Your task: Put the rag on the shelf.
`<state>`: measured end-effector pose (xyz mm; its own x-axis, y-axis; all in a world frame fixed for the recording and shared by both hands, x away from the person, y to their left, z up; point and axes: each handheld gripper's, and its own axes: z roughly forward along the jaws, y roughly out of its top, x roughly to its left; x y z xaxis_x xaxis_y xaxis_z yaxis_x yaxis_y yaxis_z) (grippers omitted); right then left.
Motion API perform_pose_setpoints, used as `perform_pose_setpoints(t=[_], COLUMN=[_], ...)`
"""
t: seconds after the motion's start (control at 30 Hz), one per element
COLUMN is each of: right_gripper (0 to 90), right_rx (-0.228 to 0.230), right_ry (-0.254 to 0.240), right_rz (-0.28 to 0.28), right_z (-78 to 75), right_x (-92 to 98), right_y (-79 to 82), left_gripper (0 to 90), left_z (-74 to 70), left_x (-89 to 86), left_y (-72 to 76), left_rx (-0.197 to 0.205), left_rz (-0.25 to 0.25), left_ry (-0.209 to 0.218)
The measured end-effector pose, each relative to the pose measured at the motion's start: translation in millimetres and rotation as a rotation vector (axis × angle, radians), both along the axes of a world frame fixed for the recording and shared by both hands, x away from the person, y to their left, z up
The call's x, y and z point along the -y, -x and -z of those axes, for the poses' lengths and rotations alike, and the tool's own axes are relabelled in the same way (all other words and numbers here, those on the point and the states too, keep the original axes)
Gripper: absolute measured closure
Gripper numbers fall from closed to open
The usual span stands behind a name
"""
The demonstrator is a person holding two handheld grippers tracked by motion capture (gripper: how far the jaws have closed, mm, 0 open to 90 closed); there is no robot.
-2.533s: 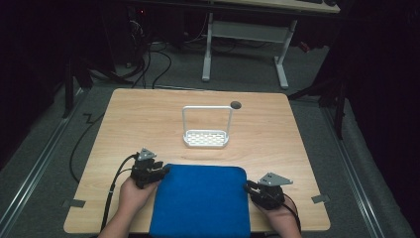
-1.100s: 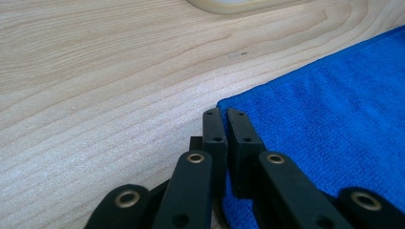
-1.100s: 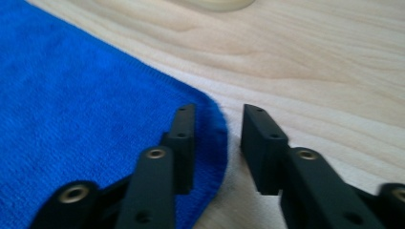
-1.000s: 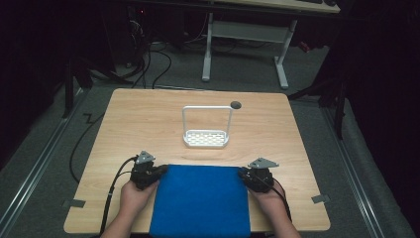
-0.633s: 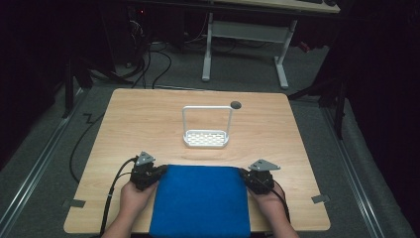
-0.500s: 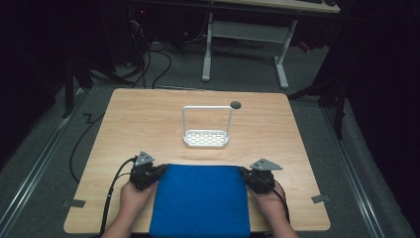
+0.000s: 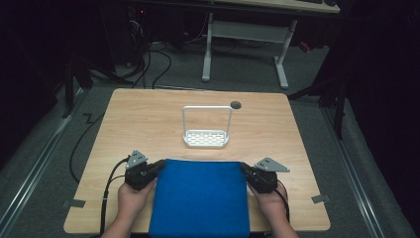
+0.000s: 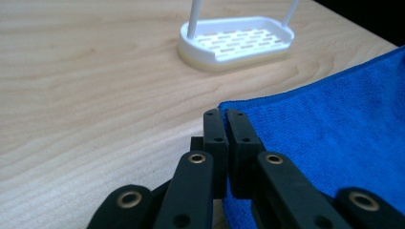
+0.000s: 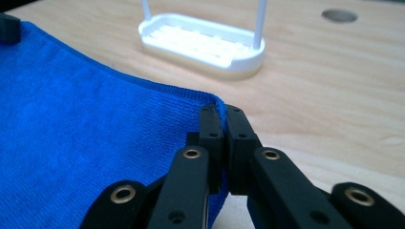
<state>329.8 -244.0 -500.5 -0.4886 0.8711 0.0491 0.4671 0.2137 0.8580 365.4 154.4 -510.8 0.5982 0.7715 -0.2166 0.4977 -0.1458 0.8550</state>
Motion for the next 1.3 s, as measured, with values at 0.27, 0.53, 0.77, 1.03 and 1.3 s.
perform_pose_setpoints(t=[0.27, 0.53, 0.77, 1.03, 1.3], right_gripper=[88.2, 88.2, 88.2, 88.2, 88.2], right_rx=[0.079, 0.146, 0.200, 0.280, 0.328], right_ry=[-0.034, -0.069, -0.085, -0.099, -0.118], right_rz=[0.012, 0.018, 0.010, 0.029, 0.040], right_z=[-14.8, -32.2, -58.3, -88.8, -108.4], right_x=[3.9, 8.4, 10.1, 8.4, 6.2], right_y=[5.8, 8.6, 0.7, -11.0, -19.2], left_gripper=[88.0, 88.0, 88.0, 88.0, 88.1], left_z=[-20.0, -39.3, -63.8, -90.6, -111.6], left_x=[-3.1, -3.5, 1.2, 3.1, 3.1], left_y=[12.0, 19.1, 10.4, -4.9, -15.0], left_rx=[0.071, 0.128, 0.181, 0.238, 0.289], left_rz=[-0.026, -0.046, -0.047, -0.060, -0.072], left_ry=[0.045, 0.076, 0.080, 0.090, 0.091])
